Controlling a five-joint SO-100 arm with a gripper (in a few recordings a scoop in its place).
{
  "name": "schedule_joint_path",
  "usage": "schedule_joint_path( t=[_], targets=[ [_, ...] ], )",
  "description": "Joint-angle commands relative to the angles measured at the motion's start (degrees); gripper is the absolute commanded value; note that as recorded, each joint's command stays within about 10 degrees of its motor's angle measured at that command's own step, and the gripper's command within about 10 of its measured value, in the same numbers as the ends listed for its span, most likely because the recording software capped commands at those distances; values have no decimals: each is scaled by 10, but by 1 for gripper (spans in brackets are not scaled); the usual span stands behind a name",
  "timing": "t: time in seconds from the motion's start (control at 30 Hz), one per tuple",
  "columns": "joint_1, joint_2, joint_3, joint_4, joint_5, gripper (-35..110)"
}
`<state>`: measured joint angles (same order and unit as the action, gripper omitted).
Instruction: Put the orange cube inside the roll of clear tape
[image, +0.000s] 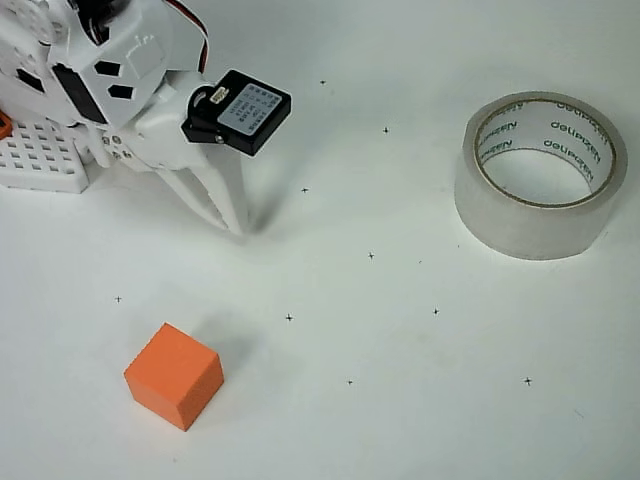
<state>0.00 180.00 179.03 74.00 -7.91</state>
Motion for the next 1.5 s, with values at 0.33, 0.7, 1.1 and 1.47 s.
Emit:
schedule_joint_path(
  t=[0.33, 0.7, 1.1, 1.47],
  targets=[
    [66, -18, -65, -244, 18, 24],
    [62, -137, -135, -254, 8, 24],
    [91, -279, -287, -196, -40, 31],
    [155, -357, -452, -50, -117, 35]
  ],
)
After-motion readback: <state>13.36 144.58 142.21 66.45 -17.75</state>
